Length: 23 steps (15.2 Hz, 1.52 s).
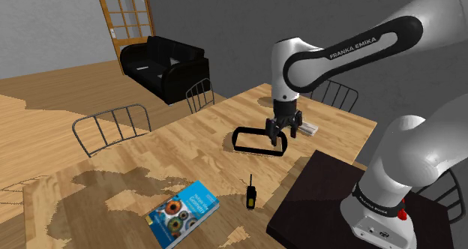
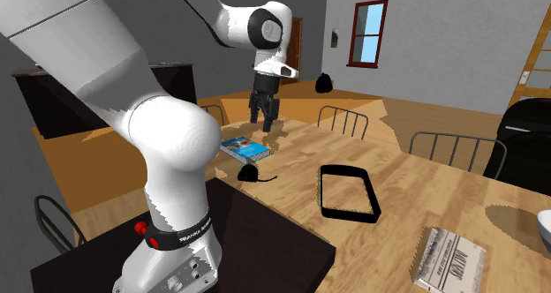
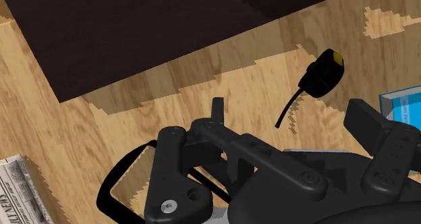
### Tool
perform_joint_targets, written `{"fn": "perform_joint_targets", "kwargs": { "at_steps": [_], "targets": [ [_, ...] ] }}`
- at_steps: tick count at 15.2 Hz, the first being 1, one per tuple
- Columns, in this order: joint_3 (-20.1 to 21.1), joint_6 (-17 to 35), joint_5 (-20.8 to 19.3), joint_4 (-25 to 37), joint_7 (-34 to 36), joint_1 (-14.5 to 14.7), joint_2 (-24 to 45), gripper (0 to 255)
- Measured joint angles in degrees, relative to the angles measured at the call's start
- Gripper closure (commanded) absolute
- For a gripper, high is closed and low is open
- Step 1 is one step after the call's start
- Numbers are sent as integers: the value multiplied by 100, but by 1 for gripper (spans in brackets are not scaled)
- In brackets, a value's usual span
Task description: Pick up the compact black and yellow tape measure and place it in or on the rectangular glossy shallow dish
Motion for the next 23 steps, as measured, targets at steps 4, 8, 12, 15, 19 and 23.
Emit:
{"fn": "perform_joint_targets", "kwargs": {
  "at_steps": [4, 8, 12, 15, 19, 23],
  "targets": [
    [159, 907, 278, -122, 288, 32, 742, 0],
    [317, 1890, 563, -107, 549, 90, 1693, 0],
    [435, 2748, 828, 51, 777, 164, 2648, 0],
    [484, 3393, 1006, 306, 895, 208, 3499, 0],
    [531, 3934, 1172, 640, 1016, 274, 4309, 0],
    [575, 4285, 1264, 675, 958, 300, 4683, 0]
  ]
}}
